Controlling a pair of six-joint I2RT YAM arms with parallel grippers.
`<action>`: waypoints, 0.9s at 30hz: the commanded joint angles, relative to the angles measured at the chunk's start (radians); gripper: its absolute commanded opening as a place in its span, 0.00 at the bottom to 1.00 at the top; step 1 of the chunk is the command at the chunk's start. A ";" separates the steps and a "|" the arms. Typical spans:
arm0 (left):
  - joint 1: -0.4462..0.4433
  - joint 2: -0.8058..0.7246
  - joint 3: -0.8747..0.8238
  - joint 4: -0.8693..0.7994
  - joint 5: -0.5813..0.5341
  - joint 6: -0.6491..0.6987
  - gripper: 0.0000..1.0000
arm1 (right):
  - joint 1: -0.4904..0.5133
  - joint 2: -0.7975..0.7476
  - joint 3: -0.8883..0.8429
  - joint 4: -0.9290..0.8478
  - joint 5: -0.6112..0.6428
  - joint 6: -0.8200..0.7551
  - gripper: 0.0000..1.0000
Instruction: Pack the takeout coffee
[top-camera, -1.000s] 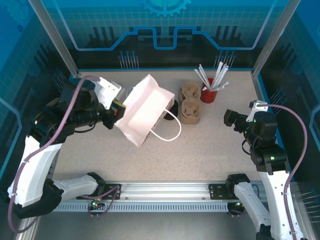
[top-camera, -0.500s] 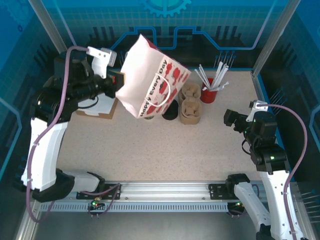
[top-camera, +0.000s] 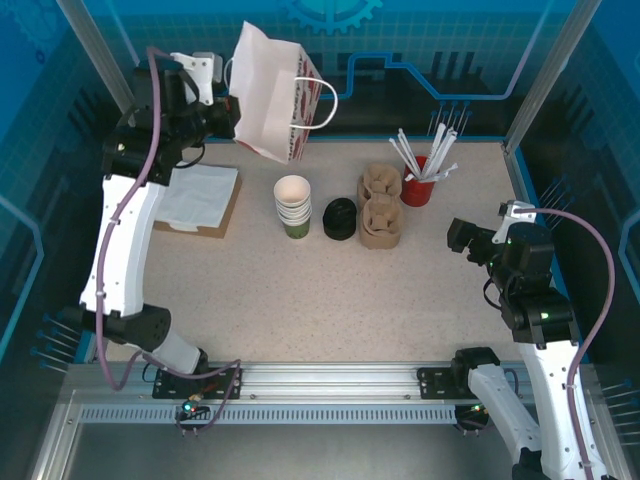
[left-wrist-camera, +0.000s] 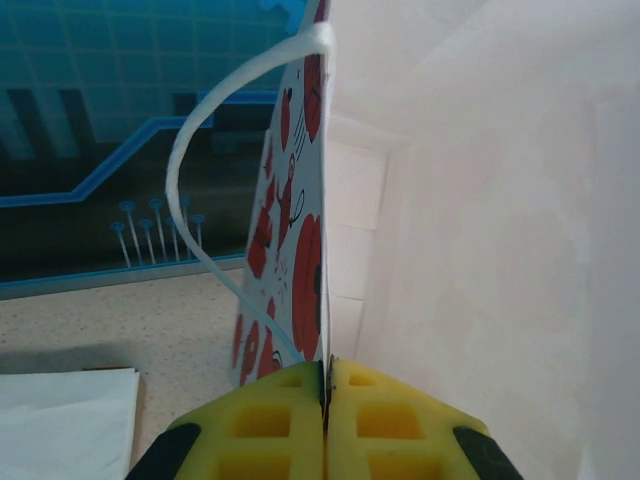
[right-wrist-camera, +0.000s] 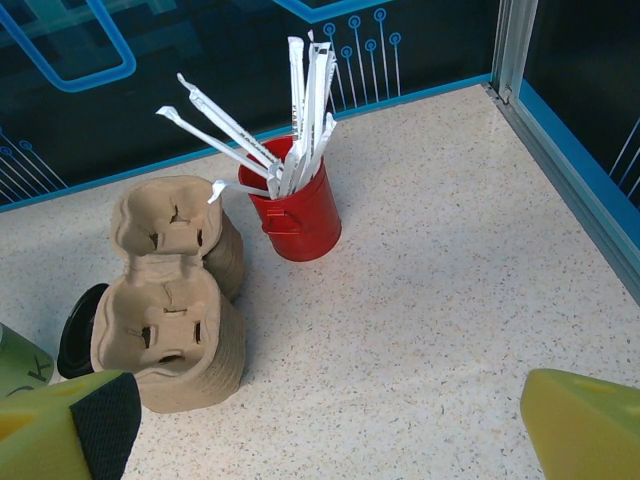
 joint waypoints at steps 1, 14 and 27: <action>0.028 0.065 0.047 0.037 -0.024 0.008 0.00 | -0.001 0.010 -0.009 0.013 -0.007 0.021 1.00; 0.098 0.262 0.063 -0.018 0.066 -0.019 0.00 | 0.000 0.029 -0.020 0.017 -0.009 0.026 1.00; 0.149 0.366 0.066 -0.102 0.078 -0.050 0.00 | -0.001 0.042 -0.019 0.004 -0.023 0.032 1.00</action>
